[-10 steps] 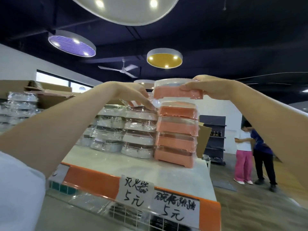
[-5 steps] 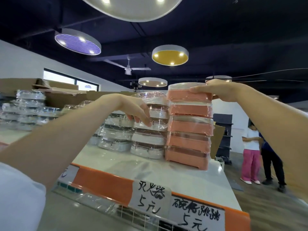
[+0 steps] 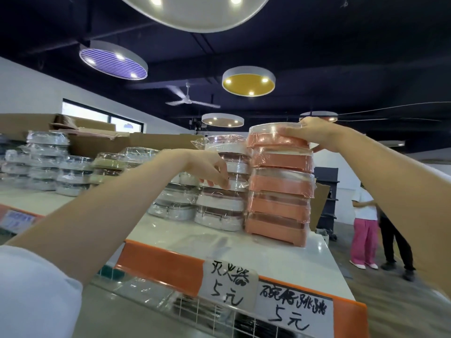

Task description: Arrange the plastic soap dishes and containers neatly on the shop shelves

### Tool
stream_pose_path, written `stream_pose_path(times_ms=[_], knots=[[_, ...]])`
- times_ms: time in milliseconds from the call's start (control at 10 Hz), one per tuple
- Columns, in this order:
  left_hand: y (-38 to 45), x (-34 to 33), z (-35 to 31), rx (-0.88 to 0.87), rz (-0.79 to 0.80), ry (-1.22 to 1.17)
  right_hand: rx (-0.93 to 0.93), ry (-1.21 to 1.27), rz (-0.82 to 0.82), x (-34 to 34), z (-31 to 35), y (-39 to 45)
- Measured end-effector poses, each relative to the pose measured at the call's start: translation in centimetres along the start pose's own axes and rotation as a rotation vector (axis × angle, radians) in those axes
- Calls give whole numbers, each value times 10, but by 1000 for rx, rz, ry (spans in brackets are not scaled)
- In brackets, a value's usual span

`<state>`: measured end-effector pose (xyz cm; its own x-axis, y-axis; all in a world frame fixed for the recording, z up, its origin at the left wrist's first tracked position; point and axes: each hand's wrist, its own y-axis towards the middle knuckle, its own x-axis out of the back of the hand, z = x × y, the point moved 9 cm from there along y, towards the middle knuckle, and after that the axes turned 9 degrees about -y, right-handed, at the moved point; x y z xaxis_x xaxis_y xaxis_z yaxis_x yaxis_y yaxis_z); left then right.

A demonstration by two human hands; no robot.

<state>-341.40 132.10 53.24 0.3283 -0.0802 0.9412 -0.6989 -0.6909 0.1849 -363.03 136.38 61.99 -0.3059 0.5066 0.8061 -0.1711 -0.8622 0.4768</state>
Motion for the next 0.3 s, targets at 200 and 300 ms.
stream_pose_path(times_ms=[200,300], knots=[[2,-5,4,-13,4,69,-20,-37,-20,6,0,-7],[6,-6,4,-32,-8,69,-39,-69,-37,7,-3,-10]])
